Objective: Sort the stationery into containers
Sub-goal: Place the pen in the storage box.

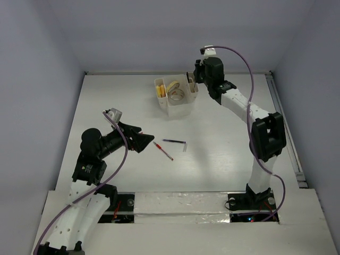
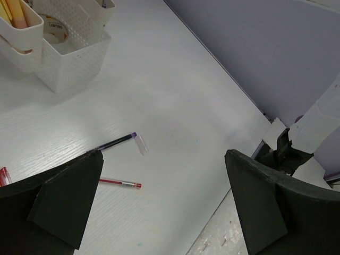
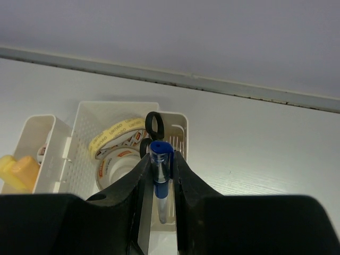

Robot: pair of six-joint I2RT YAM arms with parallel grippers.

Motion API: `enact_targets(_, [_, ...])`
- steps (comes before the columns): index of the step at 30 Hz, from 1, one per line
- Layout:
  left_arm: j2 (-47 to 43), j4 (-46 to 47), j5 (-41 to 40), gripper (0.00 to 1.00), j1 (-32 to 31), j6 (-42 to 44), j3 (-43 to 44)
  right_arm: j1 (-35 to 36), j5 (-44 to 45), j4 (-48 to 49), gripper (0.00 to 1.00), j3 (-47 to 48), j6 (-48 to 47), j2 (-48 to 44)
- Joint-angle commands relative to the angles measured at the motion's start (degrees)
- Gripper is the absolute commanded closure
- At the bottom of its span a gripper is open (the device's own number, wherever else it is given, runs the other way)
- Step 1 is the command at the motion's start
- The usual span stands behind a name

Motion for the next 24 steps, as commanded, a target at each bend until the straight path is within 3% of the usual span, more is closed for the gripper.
enact_targets(1, [-0.11,1.62,0.29,0.01,0.18,0.68,0.01,-0.48,-0.95,0.33,1.0,1.52,0.15,0.52])
enact_targets(5, [-0.37,1.62,0.02,0.01,0.18,0.68,0.01,-0.48,-1.12,-0.81,0.93,2.04,0.15,1.31])
enact_targets(9, [-0.37,1.53,-0.07,0.01,0.18,0.68,0.01,-0.48,-1.21,-3.35,0.65,3.27,0.67,1.67])
enact_targets(15, [-0.55,1.44,-0.42,0.01,0.71,0.68,0.01,-0.48,-1.3,-6.7,0.4,4.59,0.94,0.18])
enact_targets(21, [-0.9,1.35,-0.5,0.01,0.71,0.68,0.01,-0.48,-2.44,-9.95,0.2,3.72,1.9,-3.95])
enact_targets(24, [-1.16,1.09,-1.38,0.01,0.71,0.59,0.01,0.39,-4.37,-11.18,0.18,1.61,3.92,-8.25])
